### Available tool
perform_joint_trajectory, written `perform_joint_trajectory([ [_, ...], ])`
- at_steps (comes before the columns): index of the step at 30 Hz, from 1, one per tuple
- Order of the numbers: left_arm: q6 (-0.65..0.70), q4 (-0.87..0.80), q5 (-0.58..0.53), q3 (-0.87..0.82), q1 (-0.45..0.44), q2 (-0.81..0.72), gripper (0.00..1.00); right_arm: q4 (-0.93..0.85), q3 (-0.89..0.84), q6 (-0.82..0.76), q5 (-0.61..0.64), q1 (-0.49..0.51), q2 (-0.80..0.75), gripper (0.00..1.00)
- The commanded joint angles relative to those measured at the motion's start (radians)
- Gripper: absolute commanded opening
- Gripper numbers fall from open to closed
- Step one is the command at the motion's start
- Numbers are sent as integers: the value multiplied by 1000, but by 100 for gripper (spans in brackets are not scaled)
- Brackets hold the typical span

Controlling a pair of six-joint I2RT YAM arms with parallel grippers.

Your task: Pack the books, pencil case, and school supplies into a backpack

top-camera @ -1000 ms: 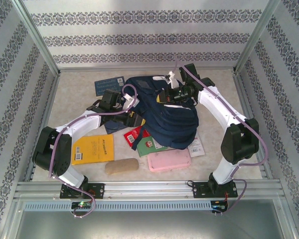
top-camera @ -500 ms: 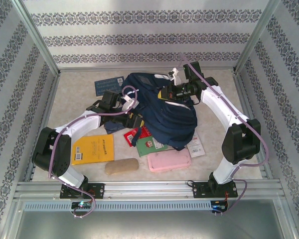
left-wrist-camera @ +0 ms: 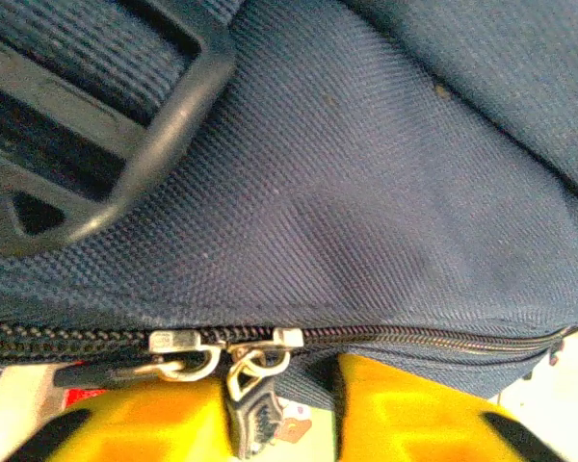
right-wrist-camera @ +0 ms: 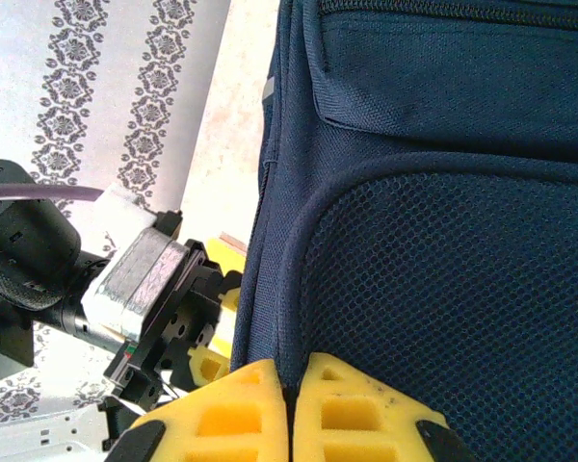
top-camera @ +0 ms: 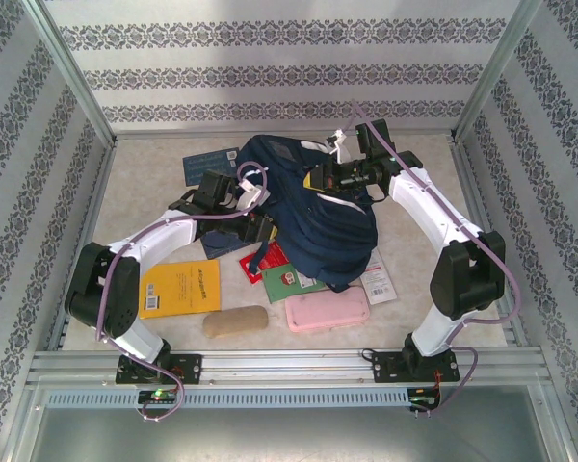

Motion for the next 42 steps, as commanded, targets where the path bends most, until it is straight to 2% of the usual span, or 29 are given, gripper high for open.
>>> perform_joint_trajectory([
  [1, 28, 9, -55, 15, 5, -23, 18, 53, 12, -18, -77, -1, -69, 0],
  [4, 39, -2, -86, 2, 6, -50, 9, 40, 13, -31, -55, -7, -66, 0],
  [12, 43, -41, -122, -18, 5, -98, 0, -9, 33, -72, 33, -12, -43, 0],
  [17, 75, -104, -152, -6, -20, -115, 4, -19, 53, -70, 90, 5, -19, 0],
  [26, 150, -263, -284, 24, -96, -134, 11, -21, 81, -49, 175, 39, 5, 0],
  [38, 165, -296, -316, 22, -121, -138, 15, -13, 93, -45, 188, 64, 13, 0],
  [42, 159, -285, -316, 26, -121, -135, 14, -13, 91, -44, 187, 70, 13, 0],
])
